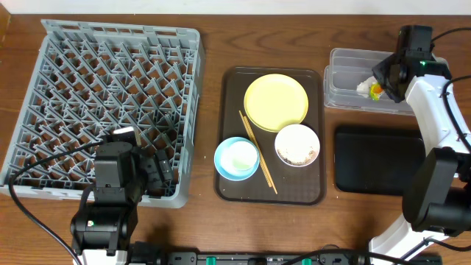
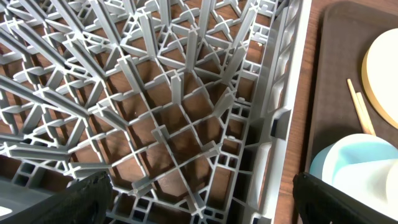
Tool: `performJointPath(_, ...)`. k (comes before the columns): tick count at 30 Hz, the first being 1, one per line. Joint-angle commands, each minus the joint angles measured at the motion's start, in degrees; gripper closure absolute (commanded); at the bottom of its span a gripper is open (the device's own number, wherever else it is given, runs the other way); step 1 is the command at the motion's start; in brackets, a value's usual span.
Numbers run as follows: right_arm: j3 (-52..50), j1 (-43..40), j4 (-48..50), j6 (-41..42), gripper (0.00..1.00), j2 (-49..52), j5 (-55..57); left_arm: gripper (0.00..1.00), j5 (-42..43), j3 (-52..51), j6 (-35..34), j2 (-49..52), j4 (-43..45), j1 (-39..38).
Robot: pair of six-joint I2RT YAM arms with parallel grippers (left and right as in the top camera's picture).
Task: Sort waste into correct bins and load items into the dishwasher
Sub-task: 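Move the right gripper to the white rice bowl and grasp its rim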
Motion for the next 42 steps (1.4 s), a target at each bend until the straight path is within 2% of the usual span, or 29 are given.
performJointPath(1,-0.4,-0.3,1.2,-3.2,0.32,0.2,-0.4,0.05,-0.3,1.3,-0.8,-0.1,-0.2,-0.1)
performJointPath(2,-0.4,-0.3,1.6,-5.8,0.26,0.1,-1.6,0.05,-0.3,1.3,-0.8,-0.1,-0.2,-0.1)
performJointPath(6,-0.3,-0.3,2.1,-14.8,0.12,-1.6,-5.0,0.05,-0.3,1.3,-0.8,-0.1,-0.2,-0.1)
performJointPath(10,-0.3,-0.3,0.8,-20.9,0.06,-5.0,-7.8,0.05,-0.3,1.3,-0.7,-0.1,-0.1,-0.1)
performJointPath(12,-0.3,-0.2,-1.9,-27.8,0.04,-8.0,-14.3,0.05,-0.3,1.3,-0.7,-0.1,-0.2,-0.1)
performJointPath(16,-0.3,0.8,-7.0,-34.4,0.07,-12.3,-22.6,0.05,-0.3,1.3,-0.7,-0.1,-0.1,-0.1)
performJointPath(21,-0.3,5.3,-15.5,-37.5,0.09,-15.9,-22.9,0.05,-0.3,1.3,-0.7,0.0,-0.1,-0.1)
performJointPath(24,-0.3,10.3,-19.7,-41.4,0.14,-16.1,-22.7,0.05,-0.3,1.3,-0.7,0.0,-0.2,-0.1)
performJointPath(28,-0.8,17.0,-23.6,-41.9,0.16,-15.9,-22.5,0.05,-0.3,1.3,-0.7,0.0,-0.2,-0.1)
performJointPath(35,-7.0,29.2,-21.7,-40.0,0.19,-15.9,-16.4,0.05,-0.3,1.3,-0.7,0.0,-0.2,-0.1)
performJointPath(42,-16.7,37.7,-12.0,-36.2,0.28,-15.9,-10.6,0.05,-0.3,1.3,-0.7,0.0,-0.4,-0.1)
